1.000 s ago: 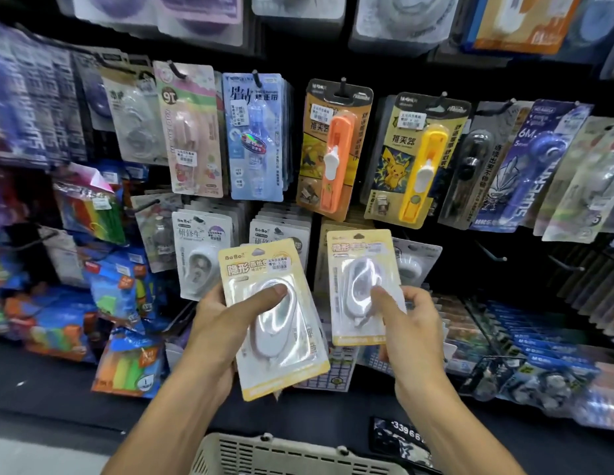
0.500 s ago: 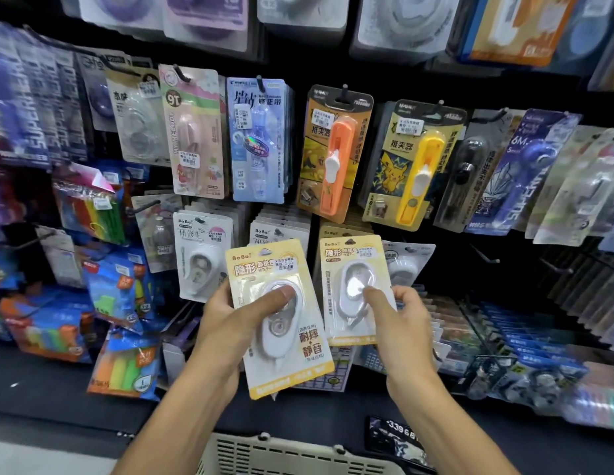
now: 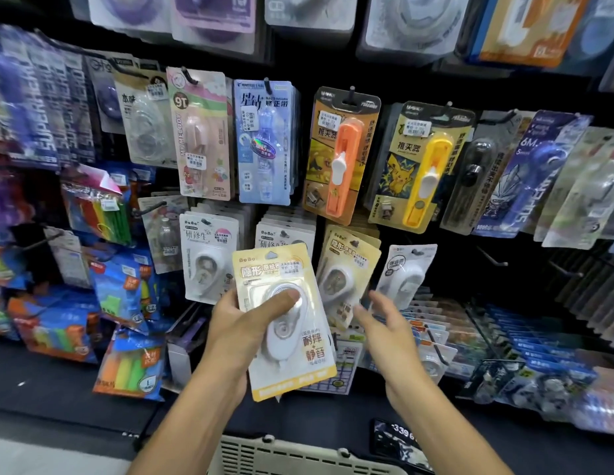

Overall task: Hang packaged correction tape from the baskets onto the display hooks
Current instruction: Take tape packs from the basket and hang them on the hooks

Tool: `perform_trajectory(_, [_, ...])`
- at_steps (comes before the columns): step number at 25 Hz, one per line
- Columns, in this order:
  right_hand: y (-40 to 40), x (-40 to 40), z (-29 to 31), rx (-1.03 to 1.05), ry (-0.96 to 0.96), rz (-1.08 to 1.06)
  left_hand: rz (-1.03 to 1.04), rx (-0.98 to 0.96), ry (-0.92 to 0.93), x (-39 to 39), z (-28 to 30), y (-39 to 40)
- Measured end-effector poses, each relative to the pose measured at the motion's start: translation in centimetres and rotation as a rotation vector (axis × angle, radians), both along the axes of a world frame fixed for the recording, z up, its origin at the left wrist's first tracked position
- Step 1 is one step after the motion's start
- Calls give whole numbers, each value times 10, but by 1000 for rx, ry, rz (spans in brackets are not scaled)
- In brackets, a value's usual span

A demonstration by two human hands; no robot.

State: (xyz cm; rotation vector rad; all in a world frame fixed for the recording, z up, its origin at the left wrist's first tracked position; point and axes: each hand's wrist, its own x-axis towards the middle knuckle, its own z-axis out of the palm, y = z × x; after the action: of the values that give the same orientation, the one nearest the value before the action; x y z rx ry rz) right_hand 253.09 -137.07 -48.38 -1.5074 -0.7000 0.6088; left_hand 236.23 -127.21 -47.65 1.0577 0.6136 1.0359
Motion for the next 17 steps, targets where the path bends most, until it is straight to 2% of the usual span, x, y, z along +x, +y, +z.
perform_trajectory(2, [-6,-12,8,103,-142,125,3,-2,15,3,-1,-1])
perform_trajectory(4, [-10,-32,10,125,-159,303,-41,-24,30,9,-2,-5])
perform_trajectory(6, [-8,-40,10,181,-13,309,-145,-58,11,12,-1,-10])
perform_trajectory(9, [-4,-28,18,295,346,156,-195,-60,44,10,-3,-12])
perform_trajectory(11, [-4,-14,22,292,426,40,-165,-67,18,8,-4,-11])
perform_trajectory(15, [-10,7,21,148,108,-59,-3,-70,9,-1,1,-3])
perform_trajectory(17, [-11,9,14,99,19,-69,50,-84,-46,-7,4,4])
